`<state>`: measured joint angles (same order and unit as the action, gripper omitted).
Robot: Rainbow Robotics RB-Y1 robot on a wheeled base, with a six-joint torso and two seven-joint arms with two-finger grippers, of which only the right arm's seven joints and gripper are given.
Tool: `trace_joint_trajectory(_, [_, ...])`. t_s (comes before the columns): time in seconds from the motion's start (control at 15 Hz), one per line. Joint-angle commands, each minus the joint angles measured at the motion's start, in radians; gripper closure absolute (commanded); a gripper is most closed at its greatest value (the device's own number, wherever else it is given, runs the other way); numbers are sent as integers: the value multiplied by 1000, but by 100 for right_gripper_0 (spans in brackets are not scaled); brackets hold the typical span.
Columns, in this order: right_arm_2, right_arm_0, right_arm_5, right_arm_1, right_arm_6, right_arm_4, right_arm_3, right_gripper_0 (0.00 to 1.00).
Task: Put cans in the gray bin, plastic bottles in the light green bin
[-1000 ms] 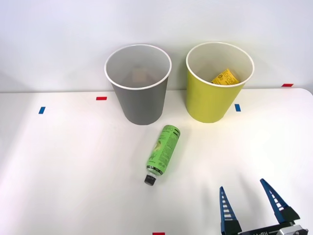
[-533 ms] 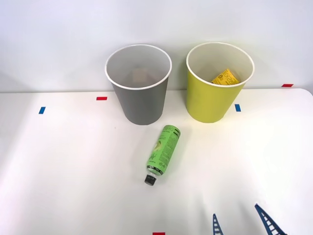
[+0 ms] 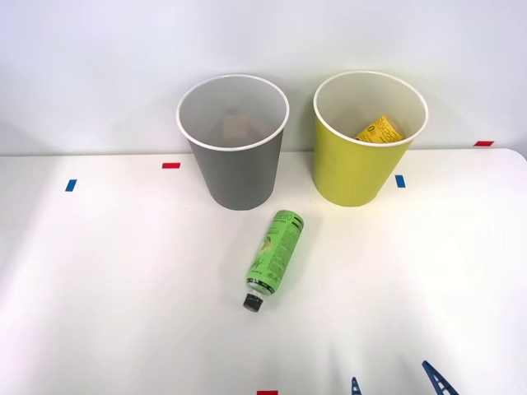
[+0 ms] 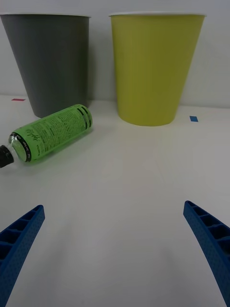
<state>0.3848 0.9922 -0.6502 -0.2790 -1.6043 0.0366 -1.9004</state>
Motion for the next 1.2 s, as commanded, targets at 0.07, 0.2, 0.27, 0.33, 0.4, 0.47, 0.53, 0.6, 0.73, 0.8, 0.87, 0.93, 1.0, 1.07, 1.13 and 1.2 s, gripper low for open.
trace_joint_trajectory(0.07, [0, 0, 0, 0, 0, 0, 0, 0])
trace_joint_trajectory(0.2, [0, 0, 0, 0, 0, 0, 0, 0])
trace_joint_trajectory(0.27, [0, 0, 0, 0, 0, 0, 0, 0])
trace_joint_trajectory(0.33, [0, 0, 0, 0, 0, 0, 0, 0])
trace_joint_trajectory(0.4, [0, 0, 0, 0, 0, 0, 0, 0])
trace_joint_trajectory(0.47, [0, 0, 0, 0, 0, 0, 0, 0])
trace_joint_trajectory(0.53, [0, 0, 0, 0, 0, 0, 0, 0])
trace_joint_trajectory(0.6, [0, 0, 0, 0, 0, 0, 0, 0])
trace_joint_trajectory(0.73, [0, 0, 0, 0, 0, 0, 0, 0])
trace_joint_trajectory(0.8, [0, 0, 0, 0, 0, 0, 0, 0])
trace_joint_trajectory(0.87, [0, 0, 0, 0, 0, 0, 0, 0])
trace_joint_trajectory(0.93, [0, 0, 0, 0, 0, 0, 0, 0])
trace_joint_trajectory(1.0, [0, 0, 0, 0, 0, 0, 0, 0])
trace_joint_trajectory(1.07, [0, 0, 0, 0, 0, 0, 0, 0])
trace_joint_trajectory(1.13, [0, 0, 0, 0, 0, 0, 0, 0])
trace_joint_trajectory(1.2, [0, 0, 0, 0, 0, 0, 0, 0])
